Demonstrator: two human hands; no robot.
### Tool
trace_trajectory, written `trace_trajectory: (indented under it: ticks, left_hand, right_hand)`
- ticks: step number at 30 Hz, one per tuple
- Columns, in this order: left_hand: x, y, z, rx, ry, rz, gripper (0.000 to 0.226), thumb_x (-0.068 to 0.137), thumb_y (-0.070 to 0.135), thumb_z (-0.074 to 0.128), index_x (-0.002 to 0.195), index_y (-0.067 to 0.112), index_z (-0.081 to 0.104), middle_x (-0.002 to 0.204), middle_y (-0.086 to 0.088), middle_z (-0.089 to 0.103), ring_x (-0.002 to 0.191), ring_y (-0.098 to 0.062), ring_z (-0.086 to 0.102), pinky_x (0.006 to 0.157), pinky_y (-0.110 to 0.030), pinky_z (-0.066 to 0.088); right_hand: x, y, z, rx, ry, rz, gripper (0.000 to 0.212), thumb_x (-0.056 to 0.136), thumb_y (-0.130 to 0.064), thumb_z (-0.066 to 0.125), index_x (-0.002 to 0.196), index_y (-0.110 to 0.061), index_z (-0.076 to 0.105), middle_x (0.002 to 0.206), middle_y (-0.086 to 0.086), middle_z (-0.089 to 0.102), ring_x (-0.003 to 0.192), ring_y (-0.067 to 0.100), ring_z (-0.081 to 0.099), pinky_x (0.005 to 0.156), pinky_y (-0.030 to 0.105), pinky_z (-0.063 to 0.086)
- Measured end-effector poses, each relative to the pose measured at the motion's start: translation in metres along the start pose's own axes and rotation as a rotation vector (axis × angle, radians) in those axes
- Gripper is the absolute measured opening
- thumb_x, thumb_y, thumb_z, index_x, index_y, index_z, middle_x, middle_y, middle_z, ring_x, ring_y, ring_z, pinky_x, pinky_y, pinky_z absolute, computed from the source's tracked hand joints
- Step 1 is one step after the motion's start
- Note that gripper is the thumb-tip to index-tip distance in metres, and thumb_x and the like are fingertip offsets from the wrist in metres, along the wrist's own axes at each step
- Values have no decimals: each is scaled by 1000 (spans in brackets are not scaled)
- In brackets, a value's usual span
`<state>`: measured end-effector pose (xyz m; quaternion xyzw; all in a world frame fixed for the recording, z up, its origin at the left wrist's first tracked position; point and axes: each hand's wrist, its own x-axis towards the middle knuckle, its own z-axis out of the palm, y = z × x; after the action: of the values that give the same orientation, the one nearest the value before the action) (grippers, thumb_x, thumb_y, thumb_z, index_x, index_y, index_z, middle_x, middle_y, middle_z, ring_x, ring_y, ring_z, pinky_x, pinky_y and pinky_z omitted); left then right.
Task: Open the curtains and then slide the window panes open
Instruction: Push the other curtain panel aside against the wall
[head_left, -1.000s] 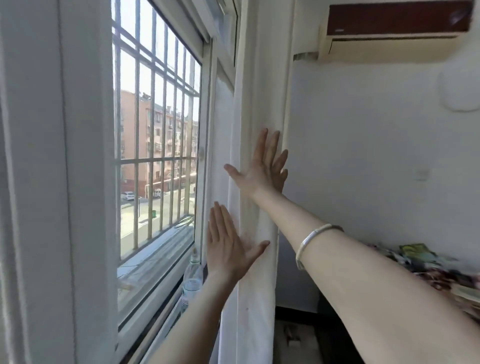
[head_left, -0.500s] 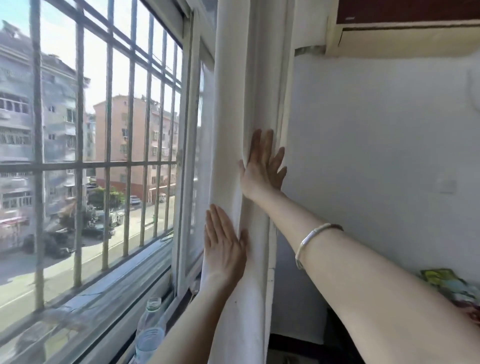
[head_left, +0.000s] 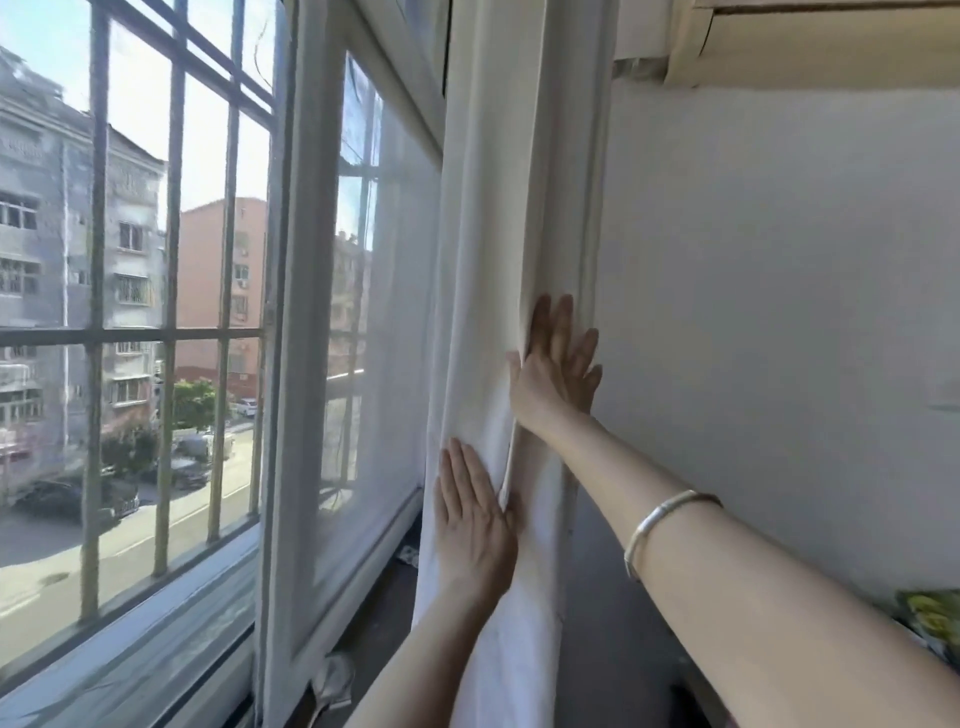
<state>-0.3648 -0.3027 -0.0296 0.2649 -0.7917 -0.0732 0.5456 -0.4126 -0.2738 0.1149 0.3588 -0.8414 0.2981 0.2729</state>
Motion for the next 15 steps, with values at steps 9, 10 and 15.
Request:
trace_trajectory:
  ticks: [9, 10, 15]
  left_hand:
    - [60, -20, 118, 6, -75, 83, 89, 92, 27, 29, 109, 18, -59, 150, -21, -2, 136, -36, -7, 95, -24, -34]
    - [66, -22, 131, 14, -43, 112, 93, 92, 26, 33, 110, 16, -58, 149, -22, 5, 137, -38, 2, 97, -26, -31]
    - [105, -30, 191, -59, -176, 39, 77, 96, 26, 24, 116, 11, -49, 145, -10, -26, 139, -31, -17, 104, -26, -30]
  right_hand:
    - [84, 48, 57, -52, -10, 55, 64, 98, -35, 26, 145, -21, -16, 154, -1, -22, 139, 44, -13, 111, 58, 7]
    - [94, 53, 64, -54, -10, 60, 64, 98, -35, 26, 145, -21, -16, 154, -1, -23, 139, 44, -13, 111, 58, 7]
    - [147, 81, 100, -46, 15, 46, 64, 98, -34, 26, 144, -23, -17, 154, -2, -23, 139, 44, -13, 111, 57, 8]
